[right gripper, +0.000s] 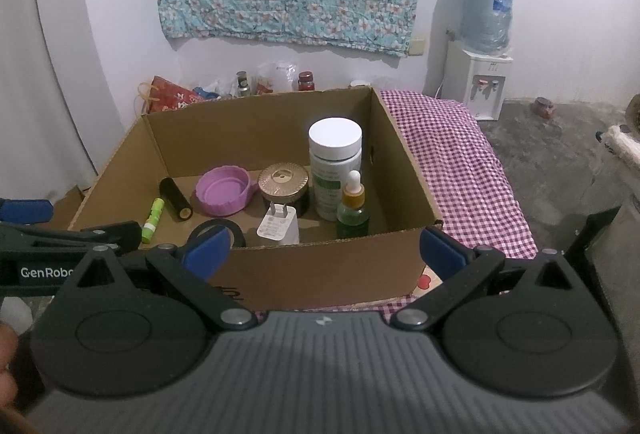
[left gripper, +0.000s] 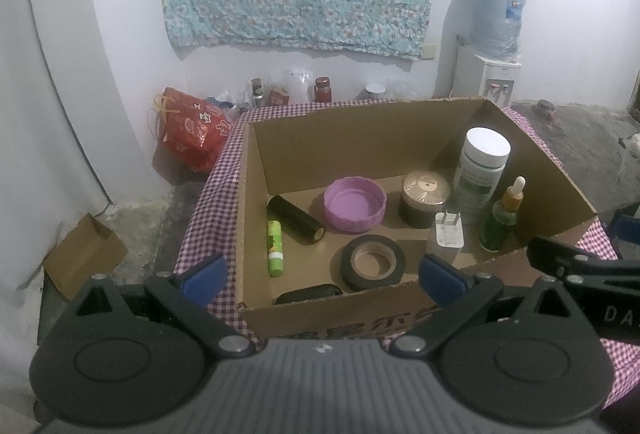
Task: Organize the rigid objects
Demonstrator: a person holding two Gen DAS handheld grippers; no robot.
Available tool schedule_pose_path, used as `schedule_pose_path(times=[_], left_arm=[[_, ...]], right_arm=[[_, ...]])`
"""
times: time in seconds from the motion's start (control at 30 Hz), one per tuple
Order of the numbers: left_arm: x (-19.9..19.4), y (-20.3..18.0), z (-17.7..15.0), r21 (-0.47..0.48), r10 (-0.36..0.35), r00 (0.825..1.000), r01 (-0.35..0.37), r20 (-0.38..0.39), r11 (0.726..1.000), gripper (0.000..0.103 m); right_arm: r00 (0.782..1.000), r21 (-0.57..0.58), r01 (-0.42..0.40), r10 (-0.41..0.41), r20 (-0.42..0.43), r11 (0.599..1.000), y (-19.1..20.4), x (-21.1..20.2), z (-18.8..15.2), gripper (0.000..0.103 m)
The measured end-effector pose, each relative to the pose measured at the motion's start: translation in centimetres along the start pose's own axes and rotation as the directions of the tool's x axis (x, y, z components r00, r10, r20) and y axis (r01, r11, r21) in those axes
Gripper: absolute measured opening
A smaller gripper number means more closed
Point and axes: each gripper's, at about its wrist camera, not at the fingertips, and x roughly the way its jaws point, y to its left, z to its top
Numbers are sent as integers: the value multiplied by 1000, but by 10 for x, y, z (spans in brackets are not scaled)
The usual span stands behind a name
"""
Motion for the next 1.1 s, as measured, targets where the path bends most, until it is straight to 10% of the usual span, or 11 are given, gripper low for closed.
schedule_pose_path(times=[1.1], left_arm=[[-7, 4, -2, -8, -7, 1000, 7, -4, 1000, 102]], right_arm=[[1000, 1, 0, 0, -3, 1000, 0, -2, 0, 101]])
